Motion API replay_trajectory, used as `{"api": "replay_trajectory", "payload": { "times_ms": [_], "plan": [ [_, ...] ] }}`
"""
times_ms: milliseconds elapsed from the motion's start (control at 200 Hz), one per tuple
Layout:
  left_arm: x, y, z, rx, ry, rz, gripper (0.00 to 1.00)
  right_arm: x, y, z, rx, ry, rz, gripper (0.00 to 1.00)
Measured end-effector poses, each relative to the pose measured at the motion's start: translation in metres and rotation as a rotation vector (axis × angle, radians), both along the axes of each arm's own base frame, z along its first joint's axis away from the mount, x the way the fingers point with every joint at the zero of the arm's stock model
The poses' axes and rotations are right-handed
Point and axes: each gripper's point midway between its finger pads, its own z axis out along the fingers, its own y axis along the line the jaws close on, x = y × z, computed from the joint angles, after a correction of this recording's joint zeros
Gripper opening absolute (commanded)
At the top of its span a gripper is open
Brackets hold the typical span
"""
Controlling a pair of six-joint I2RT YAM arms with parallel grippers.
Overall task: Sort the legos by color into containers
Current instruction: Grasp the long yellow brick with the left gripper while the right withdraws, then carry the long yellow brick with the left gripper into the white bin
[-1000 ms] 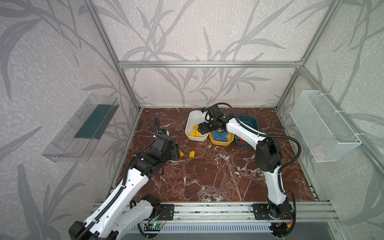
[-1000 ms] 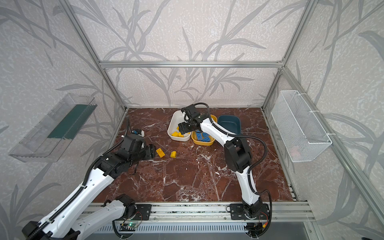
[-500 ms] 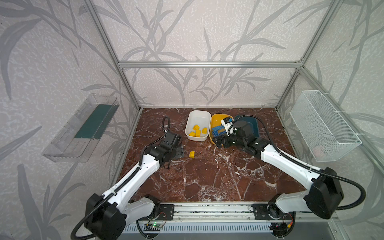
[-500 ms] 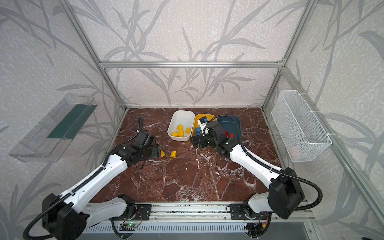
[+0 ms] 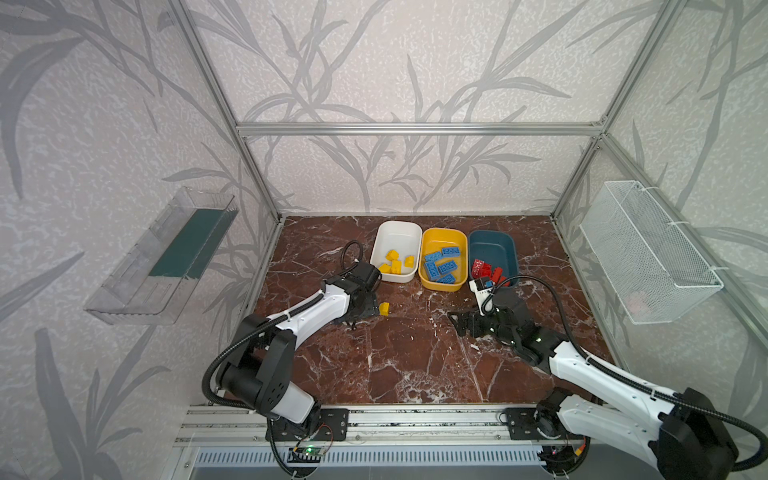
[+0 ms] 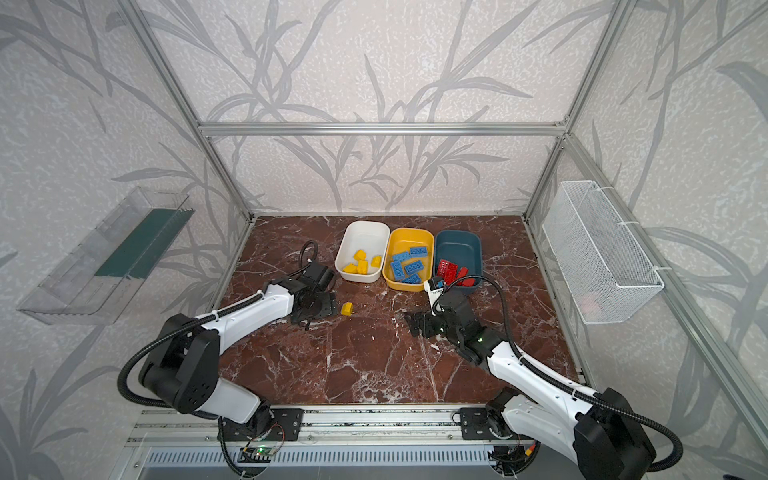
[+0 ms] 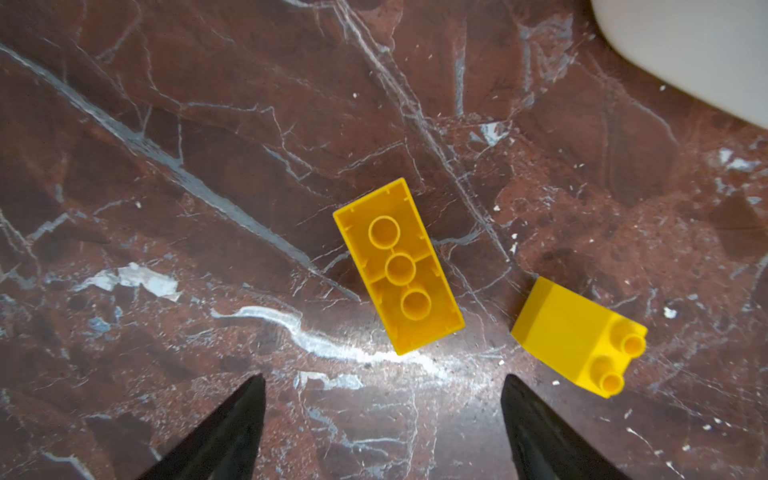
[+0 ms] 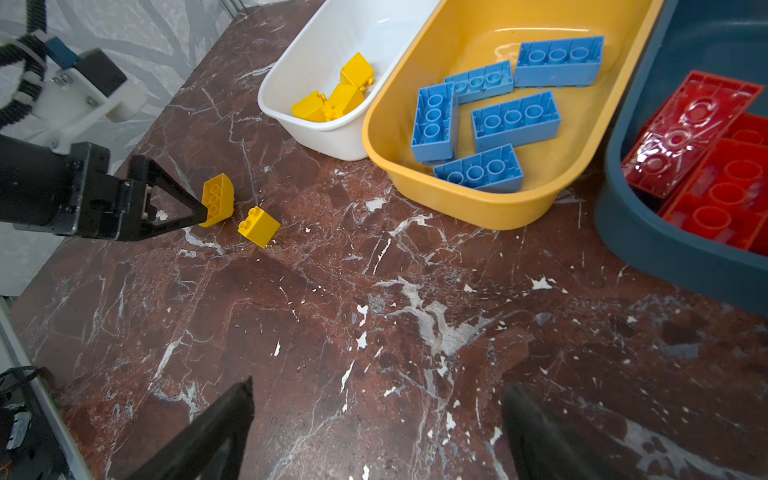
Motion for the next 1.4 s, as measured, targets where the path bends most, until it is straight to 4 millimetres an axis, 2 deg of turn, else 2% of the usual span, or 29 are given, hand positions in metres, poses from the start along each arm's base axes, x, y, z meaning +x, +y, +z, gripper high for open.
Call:
{"api": "replay_trajectory", "payload": {
  "times_ms": [350,585,660,780,1175,1305,1400],
  "plan": [
    [0.023,-0.001,-0.014,0.016,-0.017,0.096,0.87,0.005,0.004,0.0,0.032,-0.016,-0.009,0.94],
    [0.036,0.003,-0.03,0.022,0.0,0.151,0.79,0.007,0.005,-0.002,0.031,-0.016,-0.009,0.94],
    [0.038,0.004,-0.036,0.022,0.006,0.164,0.73,0.007,0.005,-0.005,0.028,-0.011,-0.01,0.94],
    [0.045,0.002,-0.035,0.014,-0.009,0.171,0.57,0.008,0.005,-0.007,0.027,-0.009,-0.01,0.94],
    [0.049,0.001,-0.036,0.009,-0.022,0.163,0.26,0.009,0.006,-0.009,0.027,-0.009,-0.01,0.94],
    [0.05,0.0,-0.035,0.009,-0.023,0.154,0.18,0.01,0.007,-0.01,0.027,-0.009,-0.01,0.94],
    [0.049,0.0,-0.034,0.012,-0.015,0.143,0.17,0.01,0.007,-0.012,0.025,-0.007,-0.011,0.94]
  ]
}}
